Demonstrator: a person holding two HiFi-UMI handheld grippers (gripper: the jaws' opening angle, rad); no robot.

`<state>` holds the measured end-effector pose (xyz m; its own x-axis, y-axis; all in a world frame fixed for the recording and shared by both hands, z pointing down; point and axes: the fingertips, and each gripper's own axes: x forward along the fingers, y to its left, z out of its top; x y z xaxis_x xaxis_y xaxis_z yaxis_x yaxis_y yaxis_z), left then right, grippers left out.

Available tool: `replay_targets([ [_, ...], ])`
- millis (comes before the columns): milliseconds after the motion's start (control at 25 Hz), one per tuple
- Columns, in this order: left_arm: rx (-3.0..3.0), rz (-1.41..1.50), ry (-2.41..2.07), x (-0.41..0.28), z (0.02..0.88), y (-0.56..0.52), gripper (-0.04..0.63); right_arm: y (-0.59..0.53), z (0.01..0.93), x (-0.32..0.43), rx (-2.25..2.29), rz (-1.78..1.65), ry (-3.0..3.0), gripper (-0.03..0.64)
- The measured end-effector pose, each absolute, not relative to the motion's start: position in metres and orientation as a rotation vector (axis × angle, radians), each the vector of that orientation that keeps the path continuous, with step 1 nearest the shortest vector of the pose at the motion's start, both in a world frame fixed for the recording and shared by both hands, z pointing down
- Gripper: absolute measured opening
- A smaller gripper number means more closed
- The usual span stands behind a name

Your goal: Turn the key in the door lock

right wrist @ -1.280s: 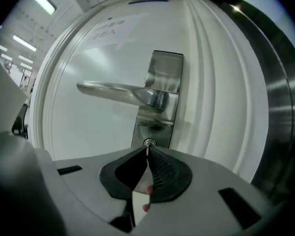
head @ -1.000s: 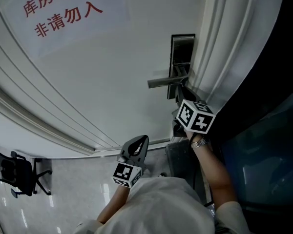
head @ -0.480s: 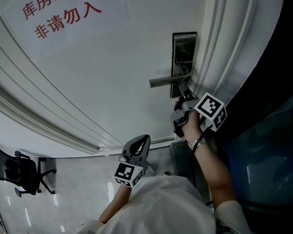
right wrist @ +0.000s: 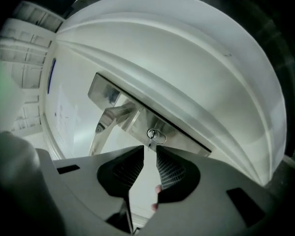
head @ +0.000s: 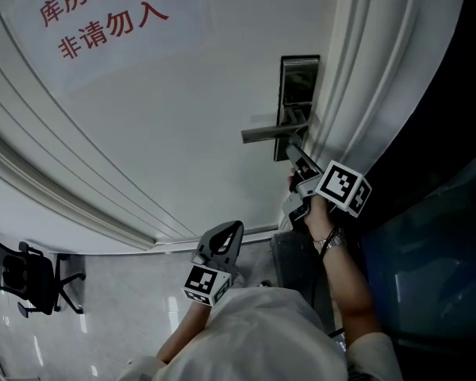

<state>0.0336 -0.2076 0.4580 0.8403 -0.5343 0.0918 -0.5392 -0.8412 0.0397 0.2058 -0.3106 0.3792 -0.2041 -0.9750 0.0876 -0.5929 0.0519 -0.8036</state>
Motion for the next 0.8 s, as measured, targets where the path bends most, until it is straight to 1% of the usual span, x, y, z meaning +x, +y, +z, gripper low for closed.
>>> replay_targets([
  [200, 2.954, 0.107, -0.853, 0.039, 0.457, -0.208, 0.006, -0.299, 0.381, 0.199, -1.925, -0.672, 2.188, 0.069],
  [400, 2.947, 0.108, -0.856, 0.038, 0.459, -0.210, 0.006, -0.296, 0.387, 0.200, -2.359, -0.274, 2.408, 0.069],
  [640, 2.932, 0.086, -0.890, 0.031, 0.458, -0.213, 0.006, -0.298, 0.385, 0.199, -2.789, 0.443, 2.548, 0.069],
  [800, 2.925, 0.089, -0.897, 0.029, 0.461, -0.213, 0.006, -0.300, 0.384, 0.196, -2.939, 0.868, 2.492, 0.069],
])
